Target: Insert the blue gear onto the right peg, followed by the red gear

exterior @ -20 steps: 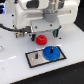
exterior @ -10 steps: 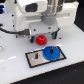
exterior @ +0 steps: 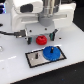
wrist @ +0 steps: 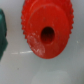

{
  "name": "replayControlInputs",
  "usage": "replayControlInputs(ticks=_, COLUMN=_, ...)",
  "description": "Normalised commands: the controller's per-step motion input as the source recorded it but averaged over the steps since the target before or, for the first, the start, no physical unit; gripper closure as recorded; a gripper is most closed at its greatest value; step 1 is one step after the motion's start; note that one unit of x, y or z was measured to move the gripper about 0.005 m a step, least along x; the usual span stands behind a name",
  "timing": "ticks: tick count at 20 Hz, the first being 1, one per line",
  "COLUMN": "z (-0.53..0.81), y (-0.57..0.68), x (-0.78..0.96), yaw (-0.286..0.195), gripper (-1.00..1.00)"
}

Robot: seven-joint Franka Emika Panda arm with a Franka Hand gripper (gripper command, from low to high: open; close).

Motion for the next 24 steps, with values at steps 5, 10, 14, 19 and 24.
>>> replayControlInputs(ticks=5, z=-0.02, y=0.00, x=-0.03, yaw=0.000, gripper=1.00)
replayControlInputs(ticks=10, z=0.12, y=0.01, x=-0.02, yaw=0.000, gripper=1.00)
replayControlInputs(ticks=14, z=0.51, y=0.02, x=0.17, yaw=0.000, gripper=1.00)
replayControlInputs(ticks=19, z=0.56, y=0.01, x=0.28, yaw=0.000, gripper=1.00)
replayControlInputs(ticks=24, z=0.48, y=-0.01, x=0.49, yaw=0.000, gripper=1.00)
